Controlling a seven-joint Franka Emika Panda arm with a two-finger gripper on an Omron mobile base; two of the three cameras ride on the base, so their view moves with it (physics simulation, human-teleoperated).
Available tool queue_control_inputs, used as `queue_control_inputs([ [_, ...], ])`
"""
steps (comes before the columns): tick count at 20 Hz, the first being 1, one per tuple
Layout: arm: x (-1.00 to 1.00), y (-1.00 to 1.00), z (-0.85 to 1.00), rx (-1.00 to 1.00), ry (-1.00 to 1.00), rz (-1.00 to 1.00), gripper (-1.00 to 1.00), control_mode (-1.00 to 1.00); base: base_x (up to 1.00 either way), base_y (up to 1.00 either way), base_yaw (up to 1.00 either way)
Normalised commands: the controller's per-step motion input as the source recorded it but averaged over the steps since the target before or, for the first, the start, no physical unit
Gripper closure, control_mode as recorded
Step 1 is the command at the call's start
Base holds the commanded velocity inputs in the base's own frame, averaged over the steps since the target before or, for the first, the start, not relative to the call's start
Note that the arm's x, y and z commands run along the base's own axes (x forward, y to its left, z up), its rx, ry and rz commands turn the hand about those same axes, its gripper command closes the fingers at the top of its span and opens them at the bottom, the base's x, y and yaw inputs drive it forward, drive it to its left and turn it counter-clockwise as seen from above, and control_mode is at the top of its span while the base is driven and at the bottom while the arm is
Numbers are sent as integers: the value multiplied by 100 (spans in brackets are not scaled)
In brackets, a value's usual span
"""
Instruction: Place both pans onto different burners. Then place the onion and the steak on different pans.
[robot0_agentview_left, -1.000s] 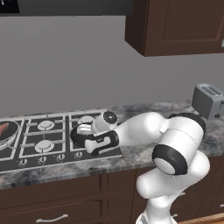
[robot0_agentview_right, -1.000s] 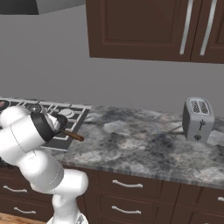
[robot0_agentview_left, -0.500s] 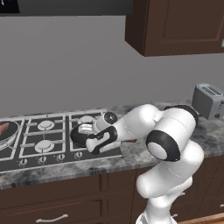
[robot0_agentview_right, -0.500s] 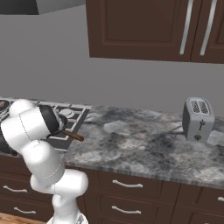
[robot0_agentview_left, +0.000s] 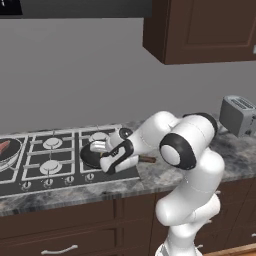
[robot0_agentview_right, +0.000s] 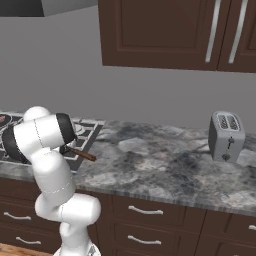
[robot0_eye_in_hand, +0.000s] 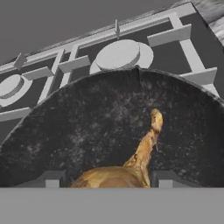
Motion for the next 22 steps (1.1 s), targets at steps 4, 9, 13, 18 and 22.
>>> queue_control_inputs([
  [4, 12, 1, -21, 0, 0, 0, 100, -100, 0, 0, 0],
  [9, 4, 19, 4, 0, 0, 1, -100, -100, 0, 0, 0],
  [13, -4, 9, 19, 0, 0, 6, -100, -100, 0, 0, 0],
  [18, -19, 0, 41, -1, -3, 10, -100, -100, 0, 0, 0],
  [22, -43, 0, 82, 0, -8, 10, -100, -100, 0, 0, 0],
])
